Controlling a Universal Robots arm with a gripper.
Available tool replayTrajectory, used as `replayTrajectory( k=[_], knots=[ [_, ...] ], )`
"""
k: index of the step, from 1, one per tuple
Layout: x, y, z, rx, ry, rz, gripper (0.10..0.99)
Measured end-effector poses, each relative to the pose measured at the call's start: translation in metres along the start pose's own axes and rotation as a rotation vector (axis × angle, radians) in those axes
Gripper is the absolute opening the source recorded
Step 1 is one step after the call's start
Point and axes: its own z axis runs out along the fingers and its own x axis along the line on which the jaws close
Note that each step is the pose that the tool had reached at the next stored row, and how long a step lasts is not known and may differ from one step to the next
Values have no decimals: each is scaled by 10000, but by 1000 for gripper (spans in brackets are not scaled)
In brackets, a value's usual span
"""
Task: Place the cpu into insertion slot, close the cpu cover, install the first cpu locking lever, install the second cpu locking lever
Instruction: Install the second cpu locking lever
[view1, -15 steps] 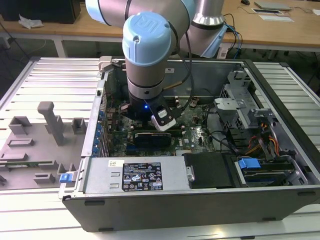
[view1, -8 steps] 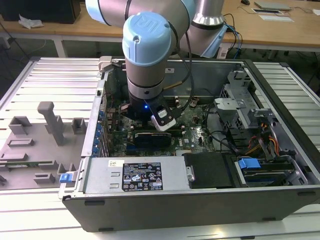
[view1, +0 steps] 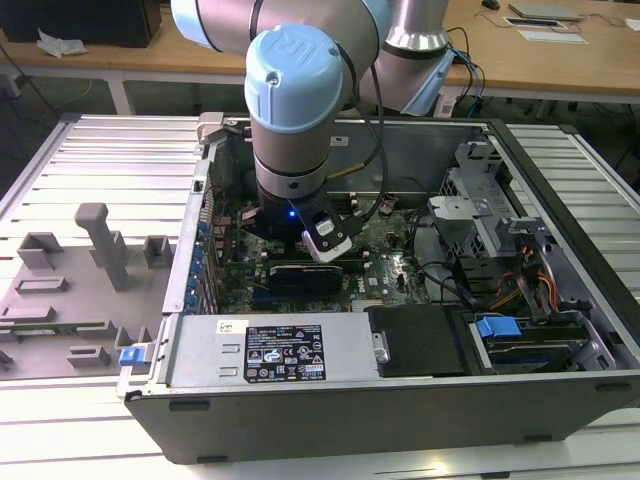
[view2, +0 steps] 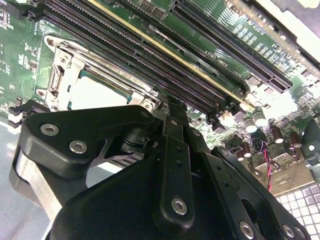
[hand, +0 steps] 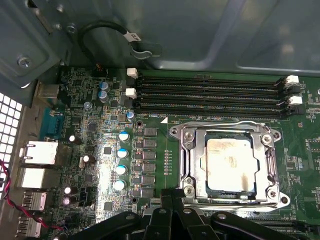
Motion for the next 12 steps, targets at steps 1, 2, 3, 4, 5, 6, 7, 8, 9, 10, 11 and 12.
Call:
replayTrajectory(
  k=[1,2,3,4,5,6,7,8,9,10,11,12],
  knots=[
    [0,2,1,-5,-1,0,106],
    [0,6,2,-11,0,0,106],
    [0,10,2,-14,0,0,106],
    [0,14,4,-16,-1,1,106],
    [0,22,6,-18,-1,1,106],
    [-1,26,7,-20,0,0,106],
    [-1,30,8,-22,0,0,106],
    [-1,35,10,-25,-1,0,106],
    [-1,37,10,-27,0,0,106],
    [-1,37,10,-29,-1,-1,106],
    [-1,37,11,-30,0,-1,106],
    [-1,38,11,-30,-1,0,106]
  ],
)
